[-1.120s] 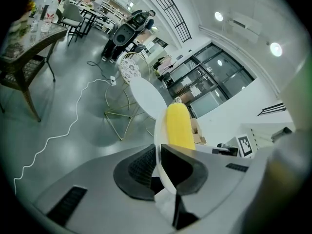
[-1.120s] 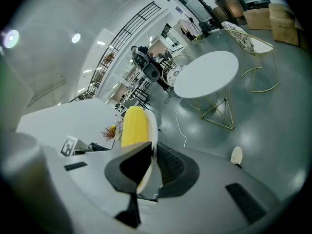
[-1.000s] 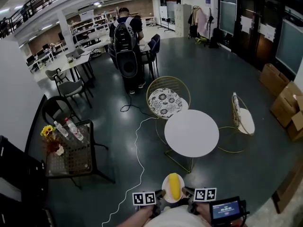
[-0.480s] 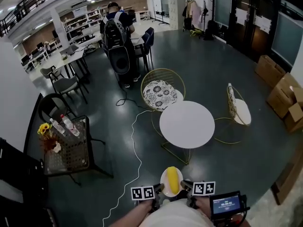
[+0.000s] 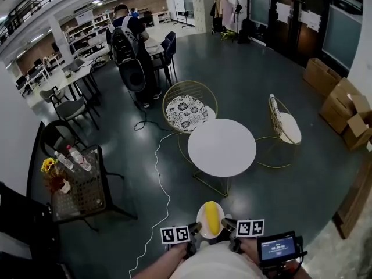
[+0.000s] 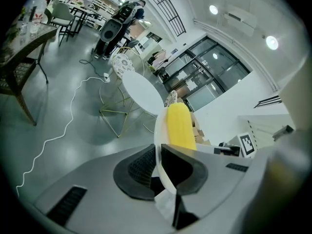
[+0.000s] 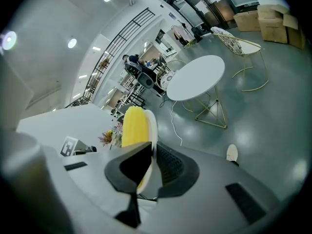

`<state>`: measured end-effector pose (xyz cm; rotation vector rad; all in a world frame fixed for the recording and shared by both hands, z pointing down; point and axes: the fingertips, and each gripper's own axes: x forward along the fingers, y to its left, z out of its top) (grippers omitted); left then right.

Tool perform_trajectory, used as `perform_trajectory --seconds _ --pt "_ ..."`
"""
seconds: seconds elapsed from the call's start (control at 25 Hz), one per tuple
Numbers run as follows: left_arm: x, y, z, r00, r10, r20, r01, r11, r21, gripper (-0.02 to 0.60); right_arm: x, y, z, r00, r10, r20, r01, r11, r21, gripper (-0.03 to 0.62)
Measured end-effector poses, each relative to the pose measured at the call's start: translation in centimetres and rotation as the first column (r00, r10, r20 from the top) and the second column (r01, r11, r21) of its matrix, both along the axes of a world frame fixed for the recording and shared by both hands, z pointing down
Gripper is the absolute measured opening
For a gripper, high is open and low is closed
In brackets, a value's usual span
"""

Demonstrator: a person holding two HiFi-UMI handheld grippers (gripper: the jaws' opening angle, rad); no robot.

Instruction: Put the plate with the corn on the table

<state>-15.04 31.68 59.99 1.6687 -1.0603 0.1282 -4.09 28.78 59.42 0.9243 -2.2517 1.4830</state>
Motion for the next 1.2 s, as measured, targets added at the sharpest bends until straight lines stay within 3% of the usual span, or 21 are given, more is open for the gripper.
perform_trajectory --seconds 0.68,1.2 --pt "-0.9 1.1 0.0 0.999 -0.049 -0.005 0.049 0.999 0.004 0.041 -1.0 0.4 -0.1 0.999 -0.043 -0.002 0.043 0.999 0.0 0.038" --pt "0.3 -1.8 -0.1 1.0 0.023 0.007 -0.023 1.0 -0.011 0.041 0.2 -1.7 0.1 1.0 0.015 0.0 -0.015 0.999 -0.033 0.038"
